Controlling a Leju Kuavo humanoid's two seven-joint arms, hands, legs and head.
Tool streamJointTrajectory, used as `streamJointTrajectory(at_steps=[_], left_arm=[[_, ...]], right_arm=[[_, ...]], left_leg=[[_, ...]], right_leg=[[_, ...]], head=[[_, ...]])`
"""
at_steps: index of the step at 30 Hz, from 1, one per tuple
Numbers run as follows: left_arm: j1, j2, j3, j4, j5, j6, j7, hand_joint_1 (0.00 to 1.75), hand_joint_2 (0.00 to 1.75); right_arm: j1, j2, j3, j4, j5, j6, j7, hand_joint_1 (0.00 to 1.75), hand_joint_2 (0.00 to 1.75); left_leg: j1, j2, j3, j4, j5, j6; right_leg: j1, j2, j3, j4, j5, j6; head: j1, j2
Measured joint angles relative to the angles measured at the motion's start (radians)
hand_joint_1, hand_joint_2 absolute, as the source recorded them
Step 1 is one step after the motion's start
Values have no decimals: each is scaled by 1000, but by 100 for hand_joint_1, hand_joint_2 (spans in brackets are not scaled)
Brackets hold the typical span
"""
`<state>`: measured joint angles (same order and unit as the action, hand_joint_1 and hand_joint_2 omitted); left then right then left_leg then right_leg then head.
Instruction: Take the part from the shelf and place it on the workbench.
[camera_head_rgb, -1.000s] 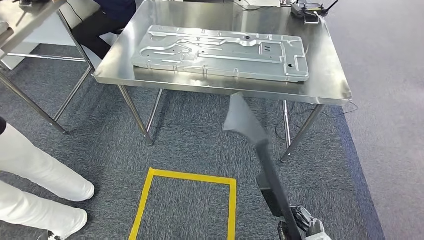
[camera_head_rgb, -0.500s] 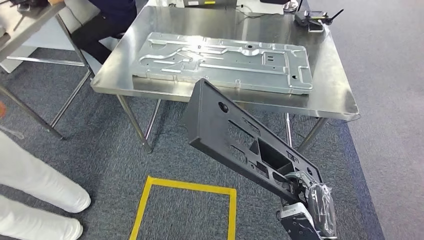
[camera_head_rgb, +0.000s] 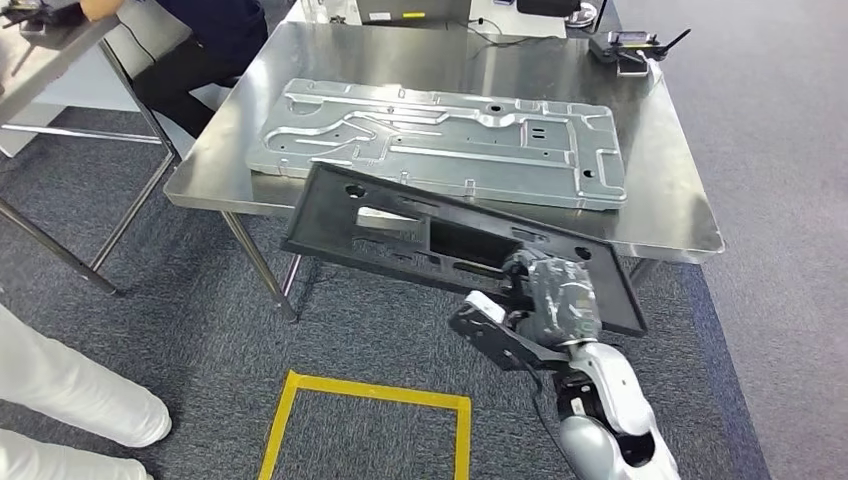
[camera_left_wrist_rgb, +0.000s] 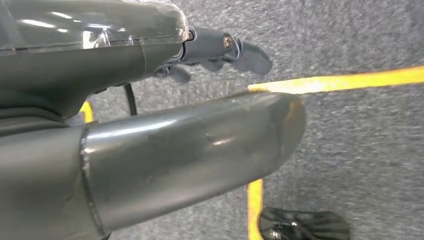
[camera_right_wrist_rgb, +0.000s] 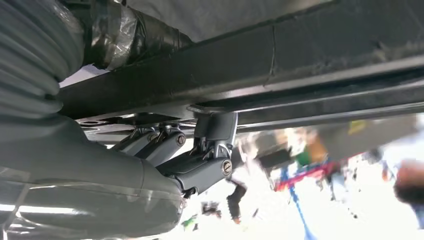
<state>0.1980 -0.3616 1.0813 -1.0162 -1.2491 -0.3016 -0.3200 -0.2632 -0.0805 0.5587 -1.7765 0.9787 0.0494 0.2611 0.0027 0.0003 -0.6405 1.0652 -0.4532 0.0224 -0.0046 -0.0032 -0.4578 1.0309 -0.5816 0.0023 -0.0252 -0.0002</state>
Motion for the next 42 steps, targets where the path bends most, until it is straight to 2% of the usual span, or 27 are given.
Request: streamJointTrajectory(at_steps=[2,3,5,7,9,10,13,14,15,17,19,22,24,25,26,27,29,30,32,34,35,36,38,39,40,41,42], left_arm=[[-31,0,50,22,-50,3,-19,0,0],[-46,0,70,33,-66,8,-26,0,0],[-72,2,104,57,-87,21,-36,0,0],[-90,6,134,82,-107,34,-46,0,0],[-102,8,161,105,-128,40,-55,0,0],[-108,9,173,115,-137,43,-59,0,0],[-125,13,202,146,-154,53,-68,0,0],[-131,15,210,155,-157,56,-70,0,0],[-136,16,217,163,-159,56,-71,0,0],[-143,19,229,170,-164,56,-72,0,0],[-150,21,242,173,-169,55,-73,0,0],[-158,22,260,175,-178,53,-73,0,0],[-157,22,273,175,-184,51,-74,0,0],[-157,22,279,175,-187,49,-74,0,0],[-156,22,284,175,-190,47,-74,0,0],[-155,22,290,175,-193,43,-75,0,0],[-157,20,303,175,-198,34,-77,0,0],[-159,19,308,174,-201,31,-78,0,0],[-163,16,317,172,-206,26,-82,0,0],[-165,15,327,171,-210,25,-85,0,0],[-167,15,331,171,-211,24,-86,0,0],[-168,15,335,170,-213,23,-86,0,0],[-170,14,342,170,-216,22,-87,0,0],[-170,14,344,170,-217,21,-88,0,0],[-171,13,345,170,-220,21,-88,0,0],[-171,13,345,170,-222,21,-89,0,0],[-171,12,345,170,-225,21,-91,0,0]], right_arm=[[-34,21,46,45,2,32,-1,175,175],[-48,29,65,68,2,39,-3,175,175],[-72,41,92,111,0,43,-11,175,175],[-87,48,109,146,-4,49,-19,175,175],[-96,55,124,178,-7,61,-21,175,175],[-100,60,131,192,-8,65,-21,175,175],[-116,72,147,229,-14,66,-28,175,175],[-120,75,150,238,-16,66,-29,175,175],[-123,77,153,245,-17,65,-29,175,175],[-126,81,155,252,-17,61,-28,175,175],[-129,84,155,254,-18,50,-28,175,175],[-130,84,153,252,-21,36,-31,175,175],[-125,84,147,244,-23,34,-32,175,175],[-124,84,144,239,-23,35,-32,175,175],[-123,84,141,234,-22,34,-32,175,175],[-123,84,139,229,-20,33,-32,175,175],[-124,82,134,219,-14,27,-30,175,175],[-124,81,128,212,-11,24,-29,175,175],[-128,77,109,189,-6,21,-26,175,175],[-134,71,84,167,-1,20,-24,175,175],[-137,68,72,158,0,21,-23,175,175],[-138,64,61,152,0,21,-23,175,175],[-136,57,45,145,1,23,-24,175,175],[-132,54,41,145,1,24,-25,175,175],[-128,52,37,145,2,25,-26,175,175],[-125,50,33,145,2,26,-27,175,175],[-122,48,30,145,2,26,-29,175,175]], left_leg=[[4,-5,23,-10,-2,11],[7,-8,35,-16,-5,17],[10,-13,58,-26,-14,27],[10,-18,75,-30,-28,29],[9,-22,97,-31,-46,27],[9,-24,111,-31,-57,26],[9,-27,143,-34,-85,18],[9,-28,149,-39,-92,12],[9,-29,157,-40,-92,5],[9,-26,170,-38,-87,-6],[9,-19,152,17,-86,-13],[13,-12,40,183,-147,-25],[17,-9,-19,219,-181,-35],[19,-8,-29,193,-169,-38],[22,-6,-27,142,-133,-41],[25,-4,-20,80,-69,-42],[25,1,-10,-2,18,-40],[23,2,-9,-16,36,-33],[21,-2,2,-16,23,-13],[23,-5,24,-23,11,2],[23,-5,37,-28,4,7],[22,-5,49,-30,-5,12],[20,-7,72,-33,-25,15],[19,-8,87,-33,-37,15],[17,-10,104,-33,-50,14],[16,-11,122,-33,-64,14],[14,-11,138,-34,-78,13]], right_leg=[[0,1,5,23,5,9],[0,2,-9,55,9,13],[-4,2,-74,156,-8,20],[-6,2,-161,251,-54,27],[-6,2,-213,259,-68,27],[-4,2,-218,223,-43,23],[12,4,-205,66,107,-4],[17,6,-201,37,136,-15],[22,9,-197,23,143,-23],[20,14,-171,-1,140,-38],[13,14,-137,-20,135,-47],[8,11,-97,-28,110,-50],[4,13,-70,-28,86,-46],[1,14,-54,-28,73,-42],[-2,15,-37,-27,59,-36],[-4,16,-22,-27,44,-30],[-4,17,-1,-25,19,-15],[-3,17,5,-24,11,-7],[-3,16,9,-12,9,8],[-6,13,-19,52,22,17],[-7,11,-54,109,20,21],[-8,10,-99,171,7,24],[-8,9,-190,264,-48,28],[-8,9,-220,276,-69,26],[-7,9,-238,260,-70,23],[-4,9,-244,219,-45,17],[1,8,-242,160,12,6]], head=[[0,0],[0,0],[1,0],[1,0],[1,0],[1,0],[1,0],[0,0],[0,0],[1,0],[0,0],[-1,0],[-1,0],[-1,0],[-1,0],[-1,0],[-1,0],[0,0],[0,0],[-1,0],[0,0],[0,0],[0,0],[0,0],[0,0],[0,0],[0,0]])
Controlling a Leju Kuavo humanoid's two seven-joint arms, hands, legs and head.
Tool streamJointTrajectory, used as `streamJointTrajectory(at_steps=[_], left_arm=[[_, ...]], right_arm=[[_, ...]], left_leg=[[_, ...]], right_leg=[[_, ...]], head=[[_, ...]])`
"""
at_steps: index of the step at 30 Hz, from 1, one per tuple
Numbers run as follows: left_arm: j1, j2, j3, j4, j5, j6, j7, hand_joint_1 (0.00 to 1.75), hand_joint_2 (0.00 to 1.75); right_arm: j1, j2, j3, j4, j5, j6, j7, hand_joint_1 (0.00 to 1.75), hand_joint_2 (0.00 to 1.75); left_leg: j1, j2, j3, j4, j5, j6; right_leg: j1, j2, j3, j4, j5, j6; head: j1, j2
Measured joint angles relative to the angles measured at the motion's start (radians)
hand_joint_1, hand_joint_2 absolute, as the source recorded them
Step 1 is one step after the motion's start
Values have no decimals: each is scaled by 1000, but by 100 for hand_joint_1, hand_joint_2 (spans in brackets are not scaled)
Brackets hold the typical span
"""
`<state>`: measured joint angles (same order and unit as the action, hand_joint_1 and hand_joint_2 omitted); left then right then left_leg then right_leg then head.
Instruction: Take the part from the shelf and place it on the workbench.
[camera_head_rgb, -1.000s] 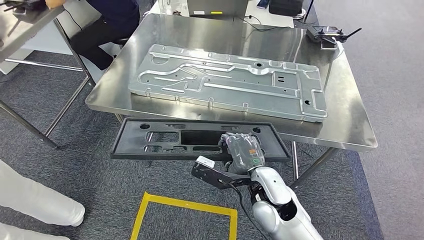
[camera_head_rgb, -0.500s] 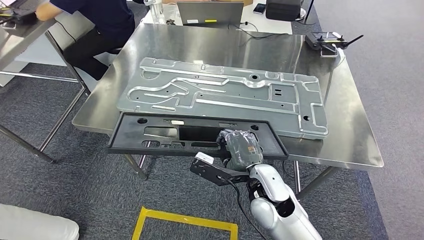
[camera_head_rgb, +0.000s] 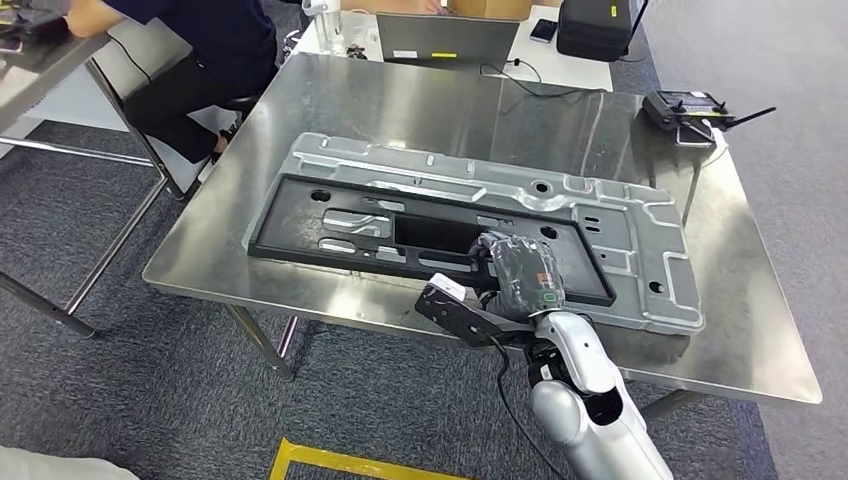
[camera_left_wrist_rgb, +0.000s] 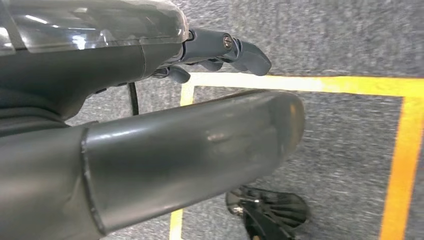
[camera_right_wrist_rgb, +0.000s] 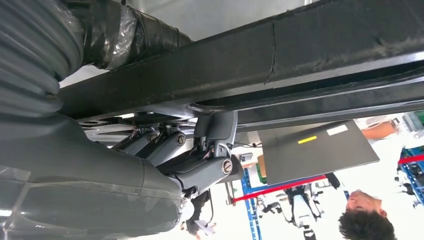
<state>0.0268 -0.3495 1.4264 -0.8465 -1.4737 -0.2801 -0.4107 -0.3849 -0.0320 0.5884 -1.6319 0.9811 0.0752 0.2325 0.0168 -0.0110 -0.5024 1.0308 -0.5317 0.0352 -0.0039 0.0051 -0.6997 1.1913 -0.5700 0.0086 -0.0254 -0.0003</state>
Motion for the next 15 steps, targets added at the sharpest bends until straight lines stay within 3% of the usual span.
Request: streamJointTrajectory(at_steps=[2,3,4,6,8,9,11,12,13,14,15], left_arm=[[-4,-3,0,0,-3,1,-1,0,0],[-6,-5,1,0,-5,1,-2,0,0],[-8,-6,1,0,-6,2,-2,0,0],[-12,-7,1,0,-8,3,-4,0,0],[-17,-7,1,0,-10,4,-6,0,0],[-20,-7,1,0,-11,6,-7,0,0],[-21,-7,1,0,-14,10,-10,0,0],[-21,-7,1,0,-16,13,-11,0,0],[-20,-6,1,0,-18,15,-12,0,0],[-20,-6,1,0,-20,17,-12,0,0],[-20,-6,1,0,-22,18,-12,0,0]], right_arm=[[5,-4,-6,1,1,1,-3,175,175],[7,-6,-8,2,1,2,-4,175,175],[9,-8,-10,3,2,2,-5,175,175],[12,-9,-13,2,3,3,-6,175,175],[10,-9,-15,1,4,3,-7,175,175],[9,-9,-15,1,3,4,-8,175,175],[12,-9,-16,2,3,7,-7,175,175],[17,-10,-17,3,2,8,-7,175,175],[22,-10,-18,5,2,9,-6,175,175],[26,-10,-20,8,2,10,-7,175,175],[29,-11,-21,10,2,10,-7,175,175]], left_leg=[[-2,-2,28,-2,-24,-5],[-2,-3,38,-7,-33,-11],[-3,-4,49,-7,-34,-17],[-3,-3,56,4,-25,-30],[-2,1,28,71,-18,-40],[0,2,-4,122,-29,-42],[0,3,-84,218,-84,-45],[1,3,-118,242,-113,-48],[1,3,-141,240,-123,-51],[1,4,-151,209,-106,-52],[1,4,-152,157,-58,-50]], right_leg=[[13,2,5,-97,125,-21],[19,2,7,-121,162,-29],[22,2,12,-130,170,-35],[20,1,40,-150,157,-45],[13,2,75,-171,148,-55],[11,2,90,-177,142,-58],[10,2,114,-180,124,-61],[10,2,127,-180,112,-61],[10,3,141,-179,99,-59],[9,4,157,-178,86,-57],[9,4,172,-177,72,-54]], head=[[1,0],[2,0],[3,0],[4,0],[4,0],[4,0],[3,0],[3,0],[3,0],[3,0],[3,0]])
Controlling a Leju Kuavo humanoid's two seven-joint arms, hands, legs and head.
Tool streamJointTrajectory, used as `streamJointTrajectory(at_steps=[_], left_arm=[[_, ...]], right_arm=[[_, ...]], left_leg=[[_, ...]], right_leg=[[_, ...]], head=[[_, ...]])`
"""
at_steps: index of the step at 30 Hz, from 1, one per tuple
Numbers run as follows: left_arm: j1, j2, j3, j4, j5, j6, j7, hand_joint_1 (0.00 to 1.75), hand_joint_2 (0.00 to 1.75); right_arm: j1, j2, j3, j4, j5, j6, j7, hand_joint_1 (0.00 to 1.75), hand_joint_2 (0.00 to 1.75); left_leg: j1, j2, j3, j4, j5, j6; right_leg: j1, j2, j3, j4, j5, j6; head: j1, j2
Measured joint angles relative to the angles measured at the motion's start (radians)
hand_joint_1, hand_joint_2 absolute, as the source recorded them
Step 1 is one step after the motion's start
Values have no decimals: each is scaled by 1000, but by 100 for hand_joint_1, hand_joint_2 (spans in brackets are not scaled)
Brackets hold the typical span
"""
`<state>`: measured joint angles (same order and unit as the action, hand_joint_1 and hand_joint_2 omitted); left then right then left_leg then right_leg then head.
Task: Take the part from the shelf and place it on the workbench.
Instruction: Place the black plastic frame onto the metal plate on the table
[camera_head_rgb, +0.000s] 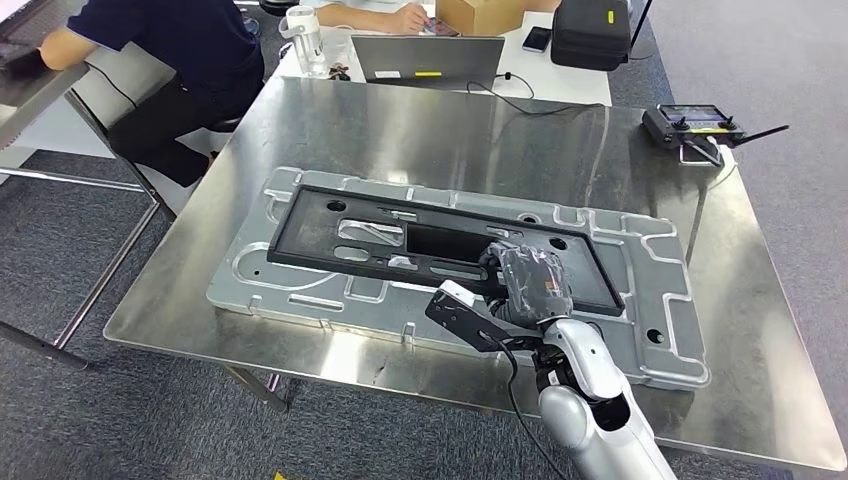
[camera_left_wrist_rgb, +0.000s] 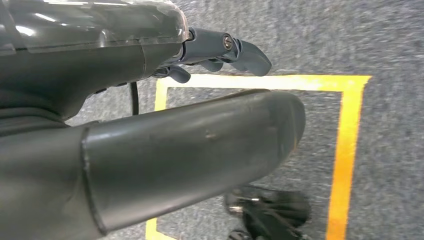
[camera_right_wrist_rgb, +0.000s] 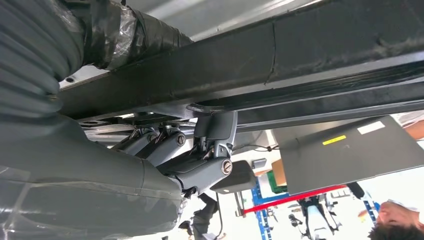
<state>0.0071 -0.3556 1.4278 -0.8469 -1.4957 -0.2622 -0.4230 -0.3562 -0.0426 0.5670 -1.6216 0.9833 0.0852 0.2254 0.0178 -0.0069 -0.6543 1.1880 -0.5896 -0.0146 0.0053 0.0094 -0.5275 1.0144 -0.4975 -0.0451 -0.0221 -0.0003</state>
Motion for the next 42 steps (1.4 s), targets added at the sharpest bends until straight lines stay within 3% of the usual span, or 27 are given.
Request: streamJointTrajectory(at_steps=[1,3,4,7,9,10,12,13,14,16,17,18,21,23,25,27,28,29,32,34,38,40,42], left_arm=[[1,0,0,0,-2,0,0,0,0],[1,1,1,0,-7,2,0,0,0],[1,1,1,0,-10,4,-1,0,0],[-3,1,1,0,-16,12,-3,0,0],[-8,2,1,0,-20,16,-6,0,0],[-11,2,1,0,-21,17,-7,0,0],[-15,3,1,0,-24,16,-10,0,87],[-16,2,1,0,-26,15,-13,0,131],[-16,2,1,0,-30,15,-16,0,175],[-17,2,1,1,-35,16,-21,0,175],[-18,2,1,1,-36,17,-23,0,175],[-20,3,1,1,-35,19,-23,0,175],[-24,3,1,2,-33,21,-24,0,175],[-26,3,1,3,-33,22,-24,0,87],[-28,3,1,4,-33,22,-24,0,0],[-28,4,1,5,-33,23,-25,0,0],[-27,4,1,6,-33,23,-25,0,0],[-27,4,1,6,-33,23,-25,0,0],[-29,7,1,7,-32,22,-25,0,0],[-31,9,1,7,-32,20,-25,0,0],[-30,9,1,7,-31,18,-26,0,0],[-31,9,1,7,-31,17,-26,0,0],[-31,10,1,8,-31,15,-26,0,0]], right_arm=[[2,0,-1,3,0,0,-1,175,175],[6,-1,-4,9,-1,1,-3,175,175],[8,-2,-5,12,-2,1,-4,175,175],[13,-3,-11,19,-3,2,-7,175,175],[11,-3,-14,19,-3,2,-8,175,175],[10,-3,-15,21,-4,3,-8,131,131],[12,-4,-17,26,-6,5,-7,44,44],[14,-5,-18,30,-7,6,-6,0,0],[15,-5,-19,34,-8,7,-6,0,0],[15,-6,-21,41,-12,7,-8,0,0],[14,-7,-22,44,-14,7,-9,0,0],[13,-7,-22,47,-16,8,-10,0,0],[9,-8,-27,53,-20,8,-11,0,0],[8,-8,-28,54,-20,8,-13,0,0],[7,-8,-29,56,-20,8,-14,0,0],[7,-8,-29,59,-21,8,-16,0,0],[7,-8,-29,61,-21,8,-17,0,0],[7,-8,-29,63,-22,8,-17,0,0],[5,-8,-29,64,-29,9,-18,0,0],[3,-8,-30,63,-35,12,-18,0,0],[0,-8,-34,63,-38,18,-18,0,0],[-4,-8,-37,63,-38,19,-18,0,0],[-3,-8,-38,64,-39,20,-18,0,0]], left_leg=[[-1,0,1,-58,68,5],[-6,0,3,-130,155,15],[-8,-1,3,-138,171,20],[-5,-1,13,-148,170,33],[0,1,29,-162,168,40],[0,1,35,-165,164,43],[1,1,45,-165,155,45],[1,1,51,-165,149,44],[2,0,59,-165,143,43],[3,-1,74,-165,132,38],[2,-2,77,-163,127,33],[1,-3,78,-163,125,29],[-1,-3,75,-165,123,11],[2,0,70,-142,103,1],[3,1,28,-46,49,-3],[3,1,-35,85,-3,-4],[3,1,-54,119,-7,-3],[2,1,-55,116,8,0],[-5,1,29,-66,106,22],[-12,1,67,-148,128,33],[-9,3,76,-174,136,43],[-3,5,80,-184,142,49],[-3,6,79,-184,143,51]], right_leg=[[1,1,14,3,-14,4],[2,3,27,12,-36,14],[2,5,28,14,-44,21],[0,4,26,18,-63,37],[-3,0,-7,85,-98,48],[-6,-2,-40,145,-121,53],[-13,-4,-119,259,-144,61],[-16,-4,-143,277,-129,63],[-19,-4,-149,256,-93,64],[-22,-6,-116,137,-1,64],[-20,-7,-97,81,28,63],[-17,-7,-86,47,39,60],[-12,-3,-83,28,34,44],[-14,-4,-77,21,35,30],[-14,-7,-71,17,35,18],[-9,-9,-70,17,33,13],[-6,-9,-69,18,32,11],[-3,-9,-67,18,31,10],[5,-7,-58,20,27,10],[6,-6,-59,21,25,17],[3,-7,-65,33,15,38],[-2,-7,-98,111,-34,49],[-10,-7,-157,233,-92,59]], head=[[0,0],[0,0],[0,0],[0,0],[1,0],[1,0],[1,0],[1,0],[1,0],[1,0],[1,0],[1,0],[0,0],[0,0],[0,0],[0,0],[0,0],[0,0],[0,0],[0,0],[0,0],[1,0],[1,0]])
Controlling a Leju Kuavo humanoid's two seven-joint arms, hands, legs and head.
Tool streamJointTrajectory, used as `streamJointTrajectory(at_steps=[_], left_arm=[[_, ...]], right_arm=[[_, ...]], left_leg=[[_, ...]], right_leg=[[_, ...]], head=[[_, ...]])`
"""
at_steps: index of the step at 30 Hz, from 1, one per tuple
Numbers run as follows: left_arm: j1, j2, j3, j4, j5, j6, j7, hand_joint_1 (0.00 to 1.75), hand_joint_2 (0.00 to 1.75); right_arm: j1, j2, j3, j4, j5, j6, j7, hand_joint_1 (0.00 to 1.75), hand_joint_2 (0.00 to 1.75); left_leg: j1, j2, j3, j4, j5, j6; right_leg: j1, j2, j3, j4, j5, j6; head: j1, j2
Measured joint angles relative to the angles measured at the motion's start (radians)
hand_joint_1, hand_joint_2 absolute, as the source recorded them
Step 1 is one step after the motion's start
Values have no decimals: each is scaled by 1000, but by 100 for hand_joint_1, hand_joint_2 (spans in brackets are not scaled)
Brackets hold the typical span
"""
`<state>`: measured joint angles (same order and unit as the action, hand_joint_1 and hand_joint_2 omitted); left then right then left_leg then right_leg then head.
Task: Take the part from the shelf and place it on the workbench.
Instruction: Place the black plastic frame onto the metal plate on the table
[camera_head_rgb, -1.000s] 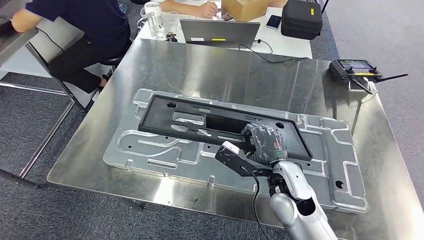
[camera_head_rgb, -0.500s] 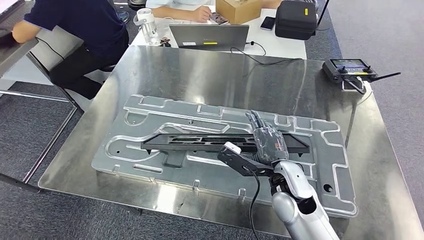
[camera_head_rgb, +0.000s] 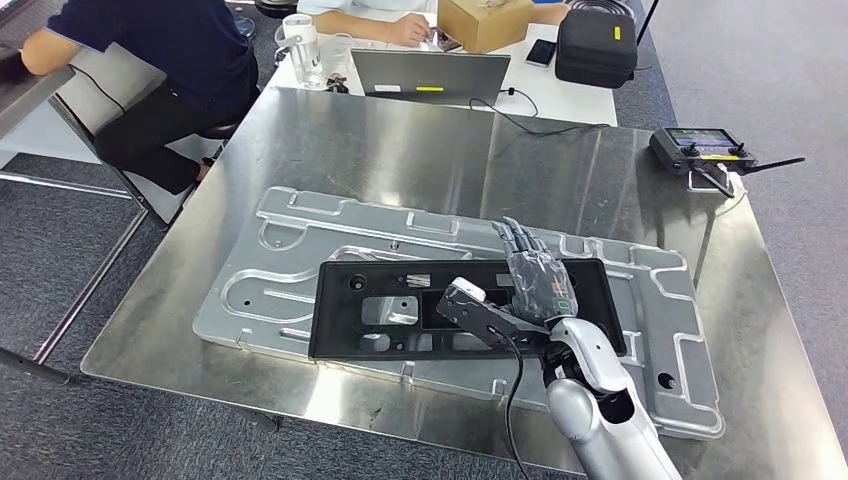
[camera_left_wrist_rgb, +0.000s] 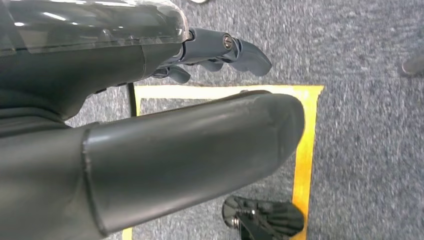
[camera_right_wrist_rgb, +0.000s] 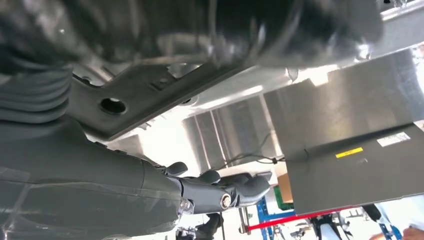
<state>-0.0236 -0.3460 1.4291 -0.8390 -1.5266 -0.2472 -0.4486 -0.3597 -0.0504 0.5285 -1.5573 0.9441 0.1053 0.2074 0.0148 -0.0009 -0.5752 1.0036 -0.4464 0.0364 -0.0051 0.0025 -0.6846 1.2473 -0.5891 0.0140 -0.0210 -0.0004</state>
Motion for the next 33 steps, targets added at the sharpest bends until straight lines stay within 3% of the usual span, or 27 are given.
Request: streamJointTrajectory(at_steps=[1,2,3,5,7,11,13,15,16,17,18,21,23,26,28,30,31,32,33], left_arm=[[0,0,0,1,0,-1,0,0,0],[0,0,0,3,1,-3,0,0,0],[0,0,0,5,2,-3,0,0,0],[-1,0,0,8,4,-4,0,0,0],[-1,0,0,8,7,-5,-1,0,0],[-1,0,0,8,11,-8,-4,0,0],[-2,0,0,8,15,-15,-7,0,0],[-2,1,1,8,19,-22,-9,0,0],[-1,1,1,9,19,-24,-9,0,0],[-1,1,1,9,19,-25,-9,0,0],[-1,1,1,10,19,-26,-9,0,0],[-3,3,1,10,20,-27,-10,0,0],[-4,4,1,11,20,-27,-10,0,0],[-4,5,1,16,20,-29,-10,0,0],[-6,6,1,18,21,-29,-10,0,0],[-7,7,1,19,21,-29,-10,0,0],[-7,7,1,20,22,-30,-10,0,0],[-7,7,1,21,22,-30,-10,0,0],[-7,7,1,23,22,-30,-10,0,0]], right_arm=[[2,0,0,2,-1,1,0,0,0],[3,0,0,4,-3,1,-1,0,0],[3,0,0,5,-4,0,-2,0,0],[1,0,-1,6,-8,0,-4,0,0],[-1,0,-1,5,-13,0,-5,0,0],[-3,-1,-2,3,-16,1,-5,0,0],[-4,-1,-2,2,-16,1,-6,0,0],[-5,-1,-2,3,-18,1,-7,0,0],[-4,-1,-2,4,-18,1,-8,0,0],[-3,-1,-2,4,-19,1,-8,0,0],[-3,-1,-2,5,-19,1,-9,0,0],[-4,-1,-2,5,-19,1,-9,0,0],[-4,-1,-2,6,-19,1,-10,0,0],[-5,-2,-2,7,-20,1,-12,0,0],[-6,-3,-2,8,-20,1,-11,0,0],[-5,-3,-2,9,-20,1,-11,0,0],[-4,-3,-2,10,-20,1,-11,0,0],[-3,-3,-2,10,-20,1,-10,0,0],[-3,-4,-2,11,-20,1,-10,0,0]], left_leg=[[0,0,0,1,0,0],[1,0,0,2,-1,-1],[2,0,0,4,-2,-3],[3,-1,1,9,-7,-11],[1,-2,-1,15,-10,-22],[2,-2,-4,21,-20,-46],[5,-2,-32,94,-74,-53],[5,-2,-86,226,-147,-57],[5,-2,-106,277,-166,-58],[5,-2,-111,296,-166,-57],[4,-2,-96,276,-148,-54],[-1,-3,10,83,-64,-35],[-7,-4,38,21,-48,-26],[-5,-2,32,11,-28,-14],[0,3,20,1,-8,-3],[0,5,-2,2,6,3],[-1,6,-14,4,13,3],[0,7,-26,8,20,2],[0,7,-38,12,26,0]], right_leg=[[-4,0,-19,39,-9,4],[-7,-1,-22,43,2,7],[-11,-1,-5,8,31,9],[-14,-2,60,-124,94,10],[-11,-1,96,-203,117,3],[-8,1,98,-217,122,-23],[-11,-2,100,-224,130,-35],[-7,-4,96,-223,133,-41],[-4,-5,93,-222,134,-42],[-2,-5,90,-220,135,-43],[1,-4,88,-218,135,-44],[6,-4,84,-211,136,-42],[7,-4,79,-207,141,-33],[5,-3,71,-204,142,-13],[2,-2,50,-154,88,-1],[-4,-2,12,-38,2,10],[-7,-2,-3,19,-27,15],[-9,-2,-4,48,-33,18],[-11,-2,15,39,-19,21]], head=[[0,0],[0,0],[0,0],[0,0],[0,0],[-1,0],[-1,0],[-2,0],[-2,0],[-2,0],[-2,0],[-2,0],[-2,0],[-1,0],[0,0],[1,0],[1,0],[1,0],[1,0]])
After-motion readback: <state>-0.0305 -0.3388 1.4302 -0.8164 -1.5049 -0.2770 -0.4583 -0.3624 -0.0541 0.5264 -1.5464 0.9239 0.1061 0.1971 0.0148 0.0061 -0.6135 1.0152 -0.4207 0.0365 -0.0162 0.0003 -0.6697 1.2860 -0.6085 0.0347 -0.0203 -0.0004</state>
